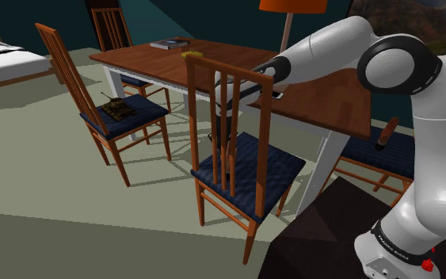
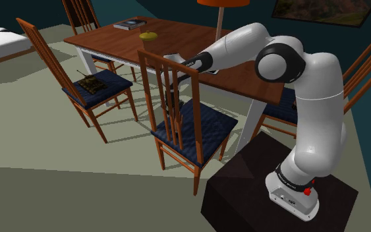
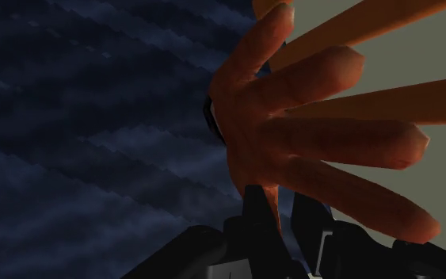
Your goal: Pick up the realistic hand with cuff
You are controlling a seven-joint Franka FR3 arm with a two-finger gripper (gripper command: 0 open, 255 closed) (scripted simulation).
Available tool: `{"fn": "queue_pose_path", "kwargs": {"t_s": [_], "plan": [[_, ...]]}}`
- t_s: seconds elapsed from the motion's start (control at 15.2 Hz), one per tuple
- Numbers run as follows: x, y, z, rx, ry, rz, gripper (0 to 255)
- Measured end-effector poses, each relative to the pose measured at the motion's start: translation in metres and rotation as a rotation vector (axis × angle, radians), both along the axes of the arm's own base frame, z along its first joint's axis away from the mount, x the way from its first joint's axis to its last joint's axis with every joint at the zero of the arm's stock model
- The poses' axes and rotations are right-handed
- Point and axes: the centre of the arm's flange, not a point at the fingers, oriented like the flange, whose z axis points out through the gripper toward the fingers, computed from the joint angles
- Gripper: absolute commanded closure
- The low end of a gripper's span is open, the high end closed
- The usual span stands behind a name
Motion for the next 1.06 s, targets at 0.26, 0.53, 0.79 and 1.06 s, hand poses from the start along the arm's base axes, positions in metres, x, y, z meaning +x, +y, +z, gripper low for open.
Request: {"fn": "queue_pose_path", "kwargs": {"t_s": [0.26,0.53,0.79,1.06], "plan": [[-0.001,0.001,0.013,-0.001,0.007,0.003,255],[-0.002,0.003,0.034,-0.001,0.007,0.004,255],[-0.001,0.004,0.055,0.0,0.006,0.005,255],[-0.002,0.003,0.074,0.0,0.006,0.005,255]]}}
